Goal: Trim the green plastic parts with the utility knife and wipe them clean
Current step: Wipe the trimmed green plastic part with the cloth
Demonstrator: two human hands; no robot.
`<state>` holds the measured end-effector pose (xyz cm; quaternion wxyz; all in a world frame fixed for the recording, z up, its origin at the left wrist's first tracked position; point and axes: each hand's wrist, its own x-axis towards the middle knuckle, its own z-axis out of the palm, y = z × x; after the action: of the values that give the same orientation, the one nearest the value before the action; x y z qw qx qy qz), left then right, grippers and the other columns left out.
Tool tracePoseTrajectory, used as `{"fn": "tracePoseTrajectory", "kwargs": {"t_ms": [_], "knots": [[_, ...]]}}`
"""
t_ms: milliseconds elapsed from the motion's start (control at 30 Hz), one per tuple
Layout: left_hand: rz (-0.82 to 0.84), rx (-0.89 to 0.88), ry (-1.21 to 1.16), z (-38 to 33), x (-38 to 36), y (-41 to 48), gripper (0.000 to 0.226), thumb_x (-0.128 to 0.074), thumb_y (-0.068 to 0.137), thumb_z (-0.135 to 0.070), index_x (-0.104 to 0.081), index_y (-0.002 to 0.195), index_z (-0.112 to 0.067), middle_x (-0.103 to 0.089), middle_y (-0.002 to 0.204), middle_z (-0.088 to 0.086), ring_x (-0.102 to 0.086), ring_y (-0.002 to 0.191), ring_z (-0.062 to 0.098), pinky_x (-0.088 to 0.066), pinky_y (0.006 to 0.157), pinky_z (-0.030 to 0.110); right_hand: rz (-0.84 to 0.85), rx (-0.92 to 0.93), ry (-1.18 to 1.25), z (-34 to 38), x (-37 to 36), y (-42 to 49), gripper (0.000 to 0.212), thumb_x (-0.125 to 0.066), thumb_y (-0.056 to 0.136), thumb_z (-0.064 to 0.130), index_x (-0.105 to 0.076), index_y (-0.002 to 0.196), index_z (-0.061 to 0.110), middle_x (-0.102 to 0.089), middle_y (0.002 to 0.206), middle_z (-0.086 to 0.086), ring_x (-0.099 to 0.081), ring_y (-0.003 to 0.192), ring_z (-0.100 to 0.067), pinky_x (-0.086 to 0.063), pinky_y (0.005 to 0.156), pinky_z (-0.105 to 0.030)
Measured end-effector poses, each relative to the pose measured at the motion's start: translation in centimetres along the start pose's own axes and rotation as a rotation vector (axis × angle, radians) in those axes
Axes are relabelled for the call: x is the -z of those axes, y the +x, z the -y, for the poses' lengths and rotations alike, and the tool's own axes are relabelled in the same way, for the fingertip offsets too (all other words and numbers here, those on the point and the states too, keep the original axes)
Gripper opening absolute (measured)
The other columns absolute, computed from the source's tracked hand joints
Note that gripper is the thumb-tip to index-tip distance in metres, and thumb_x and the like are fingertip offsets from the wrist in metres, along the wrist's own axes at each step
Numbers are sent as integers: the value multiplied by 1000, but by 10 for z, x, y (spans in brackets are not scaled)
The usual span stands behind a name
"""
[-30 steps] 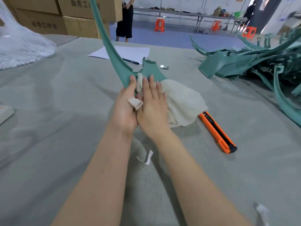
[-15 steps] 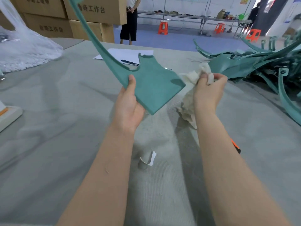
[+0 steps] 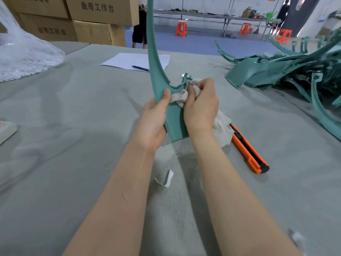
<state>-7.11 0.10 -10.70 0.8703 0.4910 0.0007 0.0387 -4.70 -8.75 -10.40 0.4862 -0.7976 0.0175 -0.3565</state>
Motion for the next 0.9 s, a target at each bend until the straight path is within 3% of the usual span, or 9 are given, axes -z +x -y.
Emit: {"fn": "tracePoseTrajectory", "kwargs": {"t_ms": [167, 333, 400, 500, 667, 800, 833, 900], "knots": [[-26, -42, -80, -2, 10, 3, 30, -43, 102, -18, -61, 81, -8, -69, 65, -1, -68, 62, 9, -55, 60, 20, 179, 241, -28, 13, -15, -45, 14, -52, 91, 10, -42, 83, 16, -60, 85, -12, -50, 76, -31, -24, 59, -35], [-39, -40, -19, -2, 3, 0, 25, -45, 102, -21, -66, 94, -9, -74, 81, 4, -72, 75, 15, -59, 72, 28, 69, -86, -78, 2, 1, 7, 11, -46, 98, 15, -42, 88, 16, -55, 87, -5, -53, 88, -29, -22, 64, -25], [-43, -50, -76, -3, 5, 3, 26, -45, 102, -21, -65, 91, -8, -73, 81, 5, -71, 74, 15, -58, 71, 27, 110, 36, -41, 13, -5, -11, 15, -48, 95, 13, -39, 84, 18, -53, 81, -1, -49, 77, -24, -24, 63, -28], [-34, -45, -129, -1, 9, 5, 26, -44, 102, -20, -59, 84, -9, -64, 74, 3, -65, 66, 11, -55, 65, 22, 210, 246, -22, 22, -13, -44, 20, -51, 94, 14, -36, 80, 17, -59, 84, -12, -52, 77, -33, -35, 63, -42], [-28, -5, -120, -3, 5, 3, 28, -42, 103, -20, -62, 113, -4, -71, 102, 12, -69, 87, 18, -57, 78, 31, 86, 3, -121, 23, -7, 7, 10, -46, 97, 17, -41, 88, 19, -65, 100, -7, -56, 94, -30, -25, 65, -30], [-20, -10, -212, -3, 15, 7, 31, -35, 105, -24, -61, 95, -9, -72, 76, -2, -69, 73, 7, -54, 67, 20, 241, 270, -59, 32, -21, -41, 19, -53, 93, 20, -39, 82, 18, -60, 86, -12, -53, 79, -33, -36, 64, -41], [-39, 1, -229, -5, 15, 5, 33, -36, 105, -26, -61, 96, -8, -72, 78, 0, -70, 74, 9, -55, 68, 22, 263, 297, -90, 29, -21, -40, 17, -53, 94, 20, -41, 83, 17, -60, 88, -13, -53, 80, -34, -37, 65, -43], [-55, 7, -258, -8, 12, 2, 39, -36, 104, -30, -60, 114, -2, -71, 102, 9, -69, 93, 19, -56, 84, 32, 247, 211, -190, 17, -17, -15, 11, -51, 96, 21, -50, 91, 11, -63, 97, -15, -55, 89, -36, -34, 70, -40]]}}
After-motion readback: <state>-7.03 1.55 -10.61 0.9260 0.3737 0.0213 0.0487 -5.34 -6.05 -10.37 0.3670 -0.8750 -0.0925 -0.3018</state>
